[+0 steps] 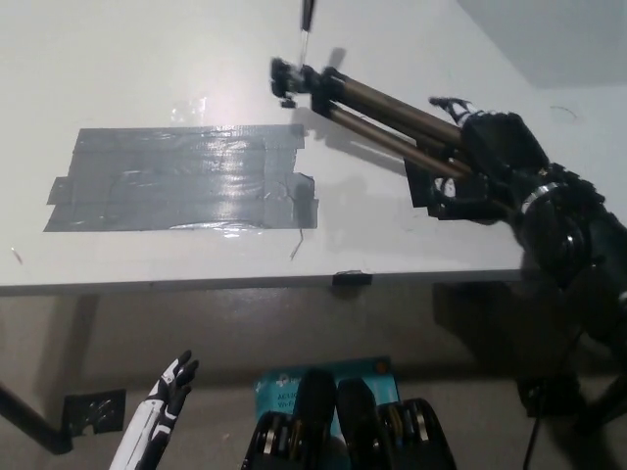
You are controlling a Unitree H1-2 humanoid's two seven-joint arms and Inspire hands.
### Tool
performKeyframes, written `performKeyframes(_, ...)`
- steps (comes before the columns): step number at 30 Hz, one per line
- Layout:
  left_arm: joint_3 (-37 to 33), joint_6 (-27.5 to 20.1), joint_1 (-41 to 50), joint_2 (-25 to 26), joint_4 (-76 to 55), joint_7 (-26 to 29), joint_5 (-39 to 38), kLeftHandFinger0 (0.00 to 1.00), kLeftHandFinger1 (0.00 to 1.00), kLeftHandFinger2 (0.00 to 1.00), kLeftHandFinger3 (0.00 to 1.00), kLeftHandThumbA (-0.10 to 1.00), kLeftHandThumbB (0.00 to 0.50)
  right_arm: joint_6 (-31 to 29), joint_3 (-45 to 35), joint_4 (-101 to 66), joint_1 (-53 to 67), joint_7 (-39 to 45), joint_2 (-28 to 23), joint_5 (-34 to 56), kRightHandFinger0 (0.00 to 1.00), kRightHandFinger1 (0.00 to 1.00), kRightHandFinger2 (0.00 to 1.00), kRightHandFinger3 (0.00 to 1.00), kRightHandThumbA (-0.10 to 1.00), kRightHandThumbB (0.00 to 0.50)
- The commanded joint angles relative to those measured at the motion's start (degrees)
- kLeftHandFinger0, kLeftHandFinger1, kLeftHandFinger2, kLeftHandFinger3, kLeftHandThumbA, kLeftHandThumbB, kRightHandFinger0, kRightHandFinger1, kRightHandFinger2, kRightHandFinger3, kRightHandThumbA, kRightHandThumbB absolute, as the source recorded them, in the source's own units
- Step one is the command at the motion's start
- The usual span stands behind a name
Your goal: A person hands a tripod to the robot which it grabs with its right hand and places in the middle of the table in front of it
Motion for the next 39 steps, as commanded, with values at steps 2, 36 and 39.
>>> performKeyframes(2, -0.6, -0.3, -1.5, 1.1, -1.4, -1.1, 0.6, 1.00, 1.00, 1.00, 1.00, 1.00, 0.282, 9.9, 0.1, -6.4, -6.3, 22.2, -3.8, 4.7, 1.00, 1.00, 1.00, 1.00, 0.39, 0.379)
performKeyframes(36, -1.5, -2.0, -2.9, 1.1, -0.5, -1.9, 0.5, 1.00, 1.00, 1.00, 1.00, 1.00, 0.253, 27.6, -25.5, -93.5, 17.0, 27.4, -6.6, 39.6, 1.00, 1.00, 1.00, 1.00, 0.61, 0.417)
performKeyframes(39, -1.2, -1.5, -1.9, 1.1, -0.6, -1.8, 0.1, 1.00, 1.00, 1.00, 1.00, 1.00, 0.284, 26.8, -24.1, -96.6, 24.4, 25.7, -4.2, 39.2, 1.00, 1.00, 1.00, 1.00, 0.60, 0.399)
